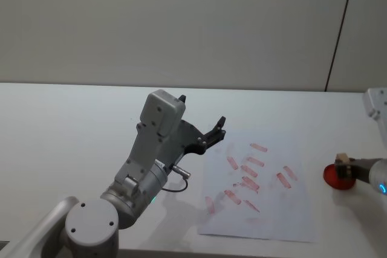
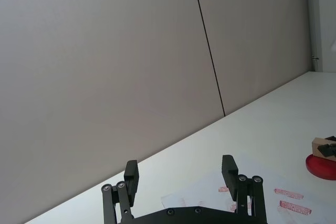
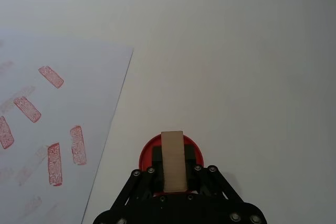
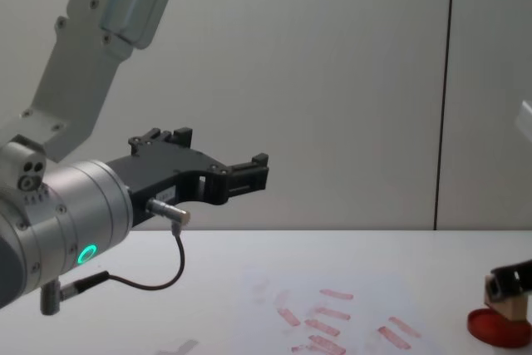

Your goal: Use the one hand to pick up the stamp and affix it onto the A4 paper.

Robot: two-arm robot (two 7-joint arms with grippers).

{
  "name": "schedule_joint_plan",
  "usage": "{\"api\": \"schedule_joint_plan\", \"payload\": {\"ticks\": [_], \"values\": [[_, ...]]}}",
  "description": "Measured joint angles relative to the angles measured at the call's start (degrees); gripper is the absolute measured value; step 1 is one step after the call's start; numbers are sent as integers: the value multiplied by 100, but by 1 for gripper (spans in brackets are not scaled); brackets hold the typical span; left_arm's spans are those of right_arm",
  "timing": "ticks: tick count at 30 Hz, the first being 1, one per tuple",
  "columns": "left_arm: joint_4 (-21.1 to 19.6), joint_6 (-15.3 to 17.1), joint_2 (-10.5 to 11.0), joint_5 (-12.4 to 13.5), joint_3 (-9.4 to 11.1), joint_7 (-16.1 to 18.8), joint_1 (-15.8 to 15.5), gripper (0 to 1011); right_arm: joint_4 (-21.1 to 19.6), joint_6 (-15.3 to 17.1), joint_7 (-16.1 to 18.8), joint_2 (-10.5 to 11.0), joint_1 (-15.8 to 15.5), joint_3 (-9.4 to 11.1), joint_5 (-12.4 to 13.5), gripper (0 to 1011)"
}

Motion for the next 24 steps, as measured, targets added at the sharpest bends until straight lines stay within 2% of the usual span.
{"api": "schedule_joint_plan", "payload": {"ticks": [14, 24], "values": [[0, 0, 0, 0, 0, 0, 0, 1002, -183, -116, 224, -15, 136, 18, -101, 217], [0, 0, 0, 0, 0, 0, 0, 1002, 210, -28, 540, -105, 507, -55, -315, 217]]}}
